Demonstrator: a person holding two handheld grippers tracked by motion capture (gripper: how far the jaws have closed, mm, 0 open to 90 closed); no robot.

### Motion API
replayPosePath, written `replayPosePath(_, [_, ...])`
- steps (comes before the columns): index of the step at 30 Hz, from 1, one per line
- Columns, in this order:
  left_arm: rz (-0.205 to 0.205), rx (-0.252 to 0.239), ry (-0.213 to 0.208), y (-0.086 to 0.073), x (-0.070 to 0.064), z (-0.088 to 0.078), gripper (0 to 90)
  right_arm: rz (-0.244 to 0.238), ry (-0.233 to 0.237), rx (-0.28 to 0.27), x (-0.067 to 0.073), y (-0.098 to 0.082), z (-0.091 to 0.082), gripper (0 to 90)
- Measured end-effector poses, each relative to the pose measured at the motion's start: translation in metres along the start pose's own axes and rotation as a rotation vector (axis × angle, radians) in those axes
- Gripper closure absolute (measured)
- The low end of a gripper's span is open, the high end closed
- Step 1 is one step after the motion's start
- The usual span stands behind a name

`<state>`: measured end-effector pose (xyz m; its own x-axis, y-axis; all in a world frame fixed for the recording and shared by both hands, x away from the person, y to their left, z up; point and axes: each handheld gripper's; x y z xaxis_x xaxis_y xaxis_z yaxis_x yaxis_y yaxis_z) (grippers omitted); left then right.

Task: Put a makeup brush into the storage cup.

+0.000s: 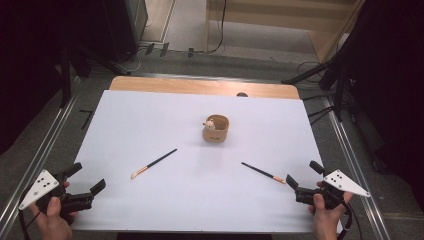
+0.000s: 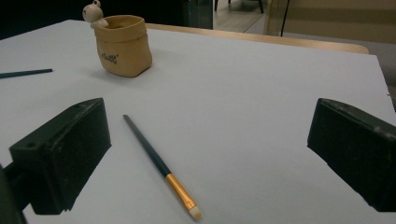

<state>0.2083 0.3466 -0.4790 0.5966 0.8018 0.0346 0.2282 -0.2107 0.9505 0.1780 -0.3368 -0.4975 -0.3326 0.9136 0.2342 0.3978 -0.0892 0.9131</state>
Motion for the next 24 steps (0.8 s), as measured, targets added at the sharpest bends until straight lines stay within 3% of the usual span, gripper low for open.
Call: replayPosePath(24, [-0.005, -0.005, 0.005, -0.0007, 0.0007, -0.003, 0.0, -0.009, 0.017, 0.012, 0.008, 0.0036, 0.003, 0.0])
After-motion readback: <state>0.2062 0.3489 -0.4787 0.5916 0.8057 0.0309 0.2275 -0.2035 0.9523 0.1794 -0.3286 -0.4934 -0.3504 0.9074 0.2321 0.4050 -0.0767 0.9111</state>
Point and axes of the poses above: each handheld gripper's, and its own axes: z roughly forward along the jaws, y roughly out of its top, x roughly to its left, and after that the axes turned 8 degrees about z, right-handed
